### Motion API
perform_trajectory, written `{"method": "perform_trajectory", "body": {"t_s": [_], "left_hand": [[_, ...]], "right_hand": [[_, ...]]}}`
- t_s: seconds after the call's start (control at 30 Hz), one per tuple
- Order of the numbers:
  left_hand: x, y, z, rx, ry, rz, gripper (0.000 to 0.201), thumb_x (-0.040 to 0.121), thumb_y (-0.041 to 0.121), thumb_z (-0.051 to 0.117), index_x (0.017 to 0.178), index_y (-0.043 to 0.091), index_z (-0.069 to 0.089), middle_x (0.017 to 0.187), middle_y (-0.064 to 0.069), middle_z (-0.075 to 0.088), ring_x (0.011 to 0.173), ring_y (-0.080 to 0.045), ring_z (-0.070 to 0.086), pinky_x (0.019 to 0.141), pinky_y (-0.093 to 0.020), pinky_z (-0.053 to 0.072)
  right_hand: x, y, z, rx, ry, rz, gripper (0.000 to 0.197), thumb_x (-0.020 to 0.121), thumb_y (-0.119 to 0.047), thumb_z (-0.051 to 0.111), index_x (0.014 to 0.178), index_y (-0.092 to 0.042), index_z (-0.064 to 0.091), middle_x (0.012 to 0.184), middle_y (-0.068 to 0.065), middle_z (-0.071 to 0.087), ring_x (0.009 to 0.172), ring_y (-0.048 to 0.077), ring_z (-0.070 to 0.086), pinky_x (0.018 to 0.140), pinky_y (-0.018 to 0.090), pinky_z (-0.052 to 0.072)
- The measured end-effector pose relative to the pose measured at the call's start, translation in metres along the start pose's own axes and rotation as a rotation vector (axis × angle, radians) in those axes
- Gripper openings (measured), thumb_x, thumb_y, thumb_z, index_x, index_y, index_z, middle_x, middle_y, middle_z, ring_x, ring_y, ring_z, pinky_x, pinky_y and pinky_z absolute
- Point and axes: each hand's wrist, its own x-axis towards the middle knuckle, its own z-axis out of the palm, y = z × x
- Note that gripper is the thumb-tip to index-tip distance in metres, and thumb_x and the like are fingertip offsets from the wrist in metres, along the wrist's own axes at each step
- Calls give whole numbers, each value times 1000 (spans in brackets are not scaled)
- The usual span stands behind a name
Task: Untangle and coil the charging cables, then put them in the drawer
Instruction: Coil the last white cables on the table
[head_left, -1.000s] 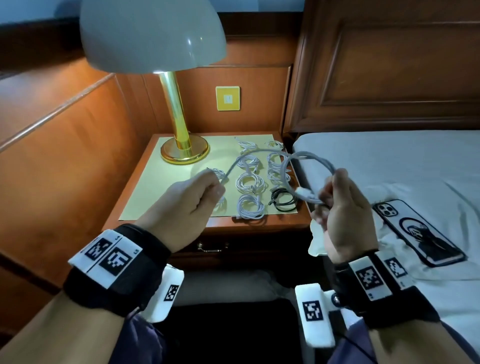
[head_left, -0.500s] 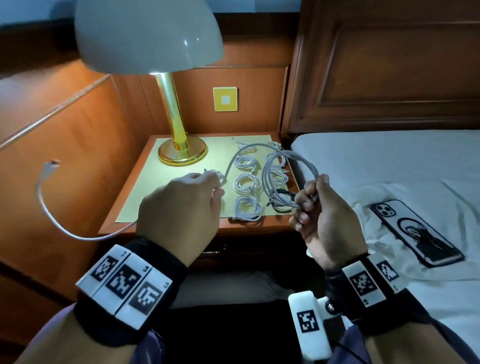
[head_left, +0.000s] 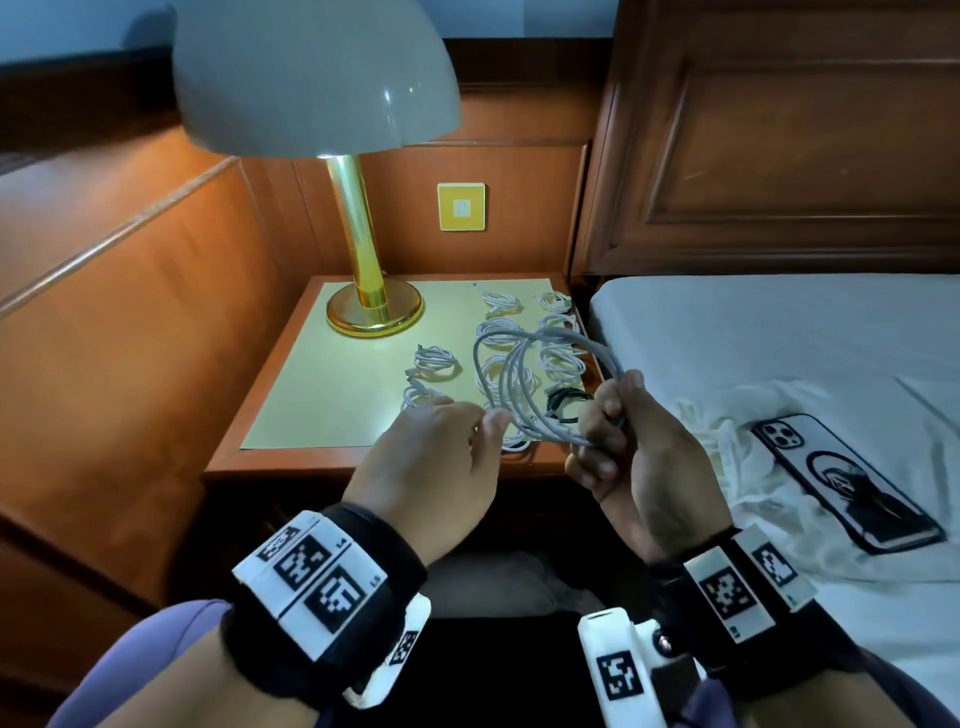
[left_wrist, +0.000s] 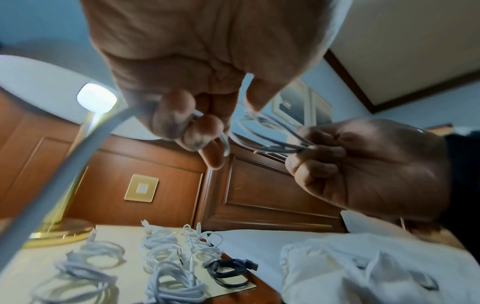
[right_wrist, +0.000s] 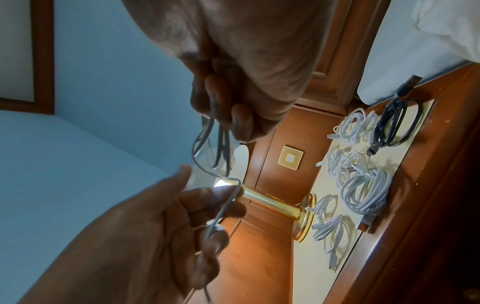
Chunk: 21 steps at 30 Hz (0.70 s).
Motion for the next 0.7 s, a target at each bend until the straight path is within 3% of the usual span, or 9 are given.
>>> {"method": "perform_trajectory", "body": {"t_s": [0.1, 0.17, 0.27, 0.3, 0.37, 0.43, 0.5, 0.57, 0.7], "left_hand": [[3, 0, -3, -220, -29, -77, 67, 92, 71, 23, 78, 19, 62, 78, 2, 63, 80, -14, 58, 72, -35, 46], [3, 3, -4, -334, -21, -102, 64, 84, 78, 31, 78, 23, 63, 74, 10, 61, 74, -8, 56, 67, -30, 42], [4, 3, -1, -532, -6, -166, 47, 87, 66, 58, 83, 21, 70, 70, 9, 65, 71, -14, 61, 68, -36, 49], [4, 3, 1, -643, 2, -194, 42, 86, 61, 66, 84, 19, 73, 73, 4, 69, 75, -19, 64, 74, -44, 54], [4, 3, 3, -824, 11, -240, 39, 78, 54, 71, 87, 17, 75, 82, -11, 71, 76, -22, 62, 80, -47, 52], [5, 4, 2, -941, -7, -263, 29, 79, 41, 77, 87, 13, 77, 86, -18, 70, 78, -17, 59, 79, -38, 48], [6, 5, -1, -1024, -32, -279, 17, 81, 25, 81, 84, 8, 76, 84, -17, 69, 80, -17, 61, 80, -31, 47], [7, 5, -3, -1084, -62, -285, 15, 75, 23, 77, 79, 9, 74, 86, -13, 68, 84, -18, 63, 79, -23, 49], [7, 5, -5, -1152, -149, -271, 13, 83, 19, 70, 72, 14, 75, 83, -4, 74, 83, -13, 67, 71, -13, 51]], "right_hand": [[-3, 3, 4, 3, -53, 47, 40, 104, -44, 36, 72, -19, 40, 56, -6, 27, 42, 8, 21, 47, 25, 25], [-3, 6, 6, 7, -83, 87, 44, 106, -44, 32, 71, -19, 40, 55, -6, 26, 42, 8, 19, 48, 26, 22], [-3, 8, 7, 8, -115, 113, 45, 106, -45, 31, 70, -20, 41, 55, -6, 26, 42, 8, 17, 48, 26, 21], [-2, 9, 8, 9, -113, 111, 45, 106, -45, 31, 70, -20, 41, 55, -6, 26, 42, 8, 17, 48, 26, 21], [-2, 10, 8, 16, -99, 101, 45, 105, -44, 32, 69, -20, 42, 55, -5, 26, 41, 8, 18, 46, 25, 23], [-1, 11, 9, 20, -87, 93, 45, 104, -45, 34, 68, -20, 43, 55, -5, 27, 41, 8, 19, 45, 22, 26], [-2, 13, 9, 6, -71, 95, 44, 104, -45, 34, 69, -20, 43, 54, -5, 28, 41, 8, 19, 44, 22, 26], [-2, 15, 11, -14, -53, 77, 42, 104, -44, 34, 71, -19, 42, 54, -5, 28, 42, 9, 19, 44, 23, 25], [-3, 15, 14, -79, 6, 1, 40, 105, -39, 34, 73, -16, 41, 56, -3, 27, 43, 10, 20, 44, 24, 25]]}}
